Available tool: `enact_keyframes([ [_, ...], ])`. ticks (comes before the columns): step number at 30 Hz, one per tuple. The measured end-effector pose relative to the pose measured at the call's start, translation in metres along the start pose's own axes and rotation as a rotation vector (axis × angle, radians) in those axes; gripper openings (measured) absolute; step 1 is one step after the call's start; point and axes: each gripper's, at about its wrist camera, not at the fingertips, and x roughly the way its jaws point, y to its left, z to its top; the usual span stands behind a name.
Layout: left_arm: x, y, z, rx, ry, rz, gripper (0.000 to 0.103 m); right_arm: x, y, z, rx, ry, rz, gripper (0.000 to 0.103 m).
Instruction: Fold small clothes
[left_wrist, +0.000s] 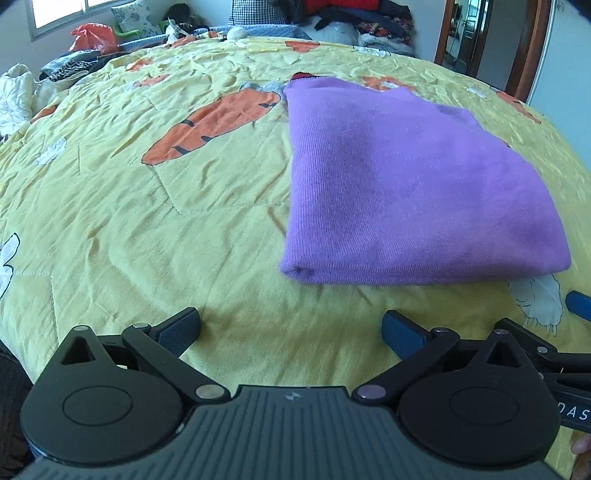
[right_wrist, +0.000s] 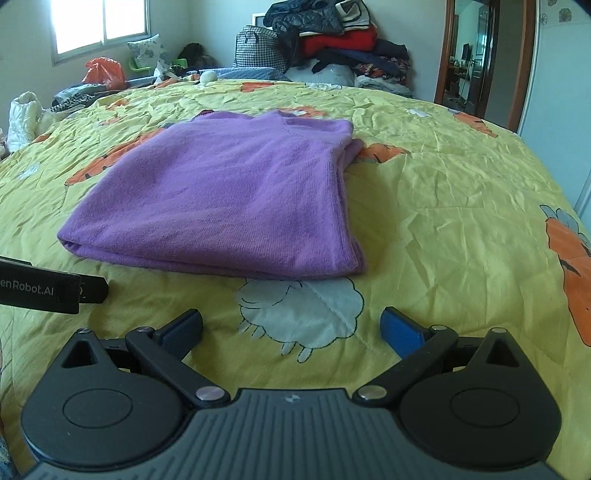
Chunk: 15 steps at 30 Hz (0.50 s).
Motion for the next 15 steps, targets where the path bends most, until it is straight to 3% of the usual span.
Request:
enact_keyframes([
  [15, -0.004, -0.002, -0.009, -0.007, -0.053, 0.007, 0.103, 0.011, 0.008, 0.009, 0.016, 0.000, -0.019, 0.103],
])
